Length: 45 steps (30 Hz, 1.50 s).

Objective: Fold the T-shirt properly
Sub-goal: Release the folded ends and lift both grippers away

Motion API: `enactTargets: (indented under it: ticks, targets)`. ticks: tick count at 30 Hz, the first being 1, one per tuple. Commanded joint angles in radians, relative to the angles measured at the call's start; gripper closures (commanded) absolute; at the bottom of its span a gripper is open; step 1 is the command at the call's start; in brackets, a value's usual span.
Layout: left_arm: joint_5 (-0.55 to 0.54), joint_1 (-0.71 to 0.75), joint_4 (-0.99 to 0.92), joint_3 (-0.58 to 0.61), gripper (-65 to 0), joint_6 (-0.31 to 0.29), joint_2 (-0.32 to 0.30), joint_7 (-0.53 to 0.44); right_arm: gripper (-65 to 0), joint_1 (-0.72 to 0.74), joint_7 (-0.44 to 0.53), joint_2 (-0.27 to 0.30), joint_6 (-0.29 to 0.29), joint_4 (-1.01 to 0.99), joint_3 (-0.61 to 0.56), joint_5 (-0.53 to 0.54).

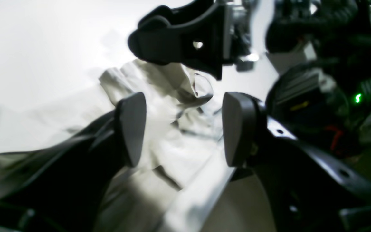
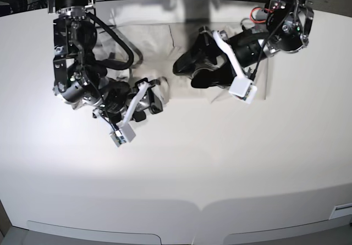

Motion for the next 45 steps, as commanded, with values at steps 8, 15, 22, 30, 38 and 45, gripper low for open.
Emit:
enactTargets:
  ticks: [8, 15, 22, 30, 38, 45]
  targets:
    - [0.237, -0.005, 0.021, -0.003, -36.7, 0.131, -0.104, -0.095, -29.5, 0.018, -0.011, 0.113, -0.005, 0.019, 0.198, 0.094]
    - [0.302, -0.002, -0.014, -0.003, -36.7, 0.158, -0.176, -0.110, -29.5, 0.004, -0.070, 0.203, -0.003, 0.019, 0.377, 0.231]
    - [0.202, -0.003, -0.198, -0.003, -36.7, 0.069, -0.190, -0.118, -29.5, -0.001, -0.077, 0.235, -0.003, 0.019, 0.431, 0.236]
    - [-0.184, 0.032, -0.210, 0.004, -36.7, -0.129, -0.147, 0.093, -29.5, -0.001, -0.070, 0.234, -0.003, 0.019, 0.431, 0.235]
    - [-0.198, 0.066, -0.208, 0.120, -36.7, -0.129, -0.051, 0.107, -29.5, 0.000, -0.070, 0.234, -0.003, 0.019, 0.431, 0.234]
    - [-0.196, -0.042, -0.203, 0.070, -36.6, -0.129, -0.055, 0.069, -29.5, -0.001, -0.071, 0.234, -0.003, 0.019, 0.431, 0.231]
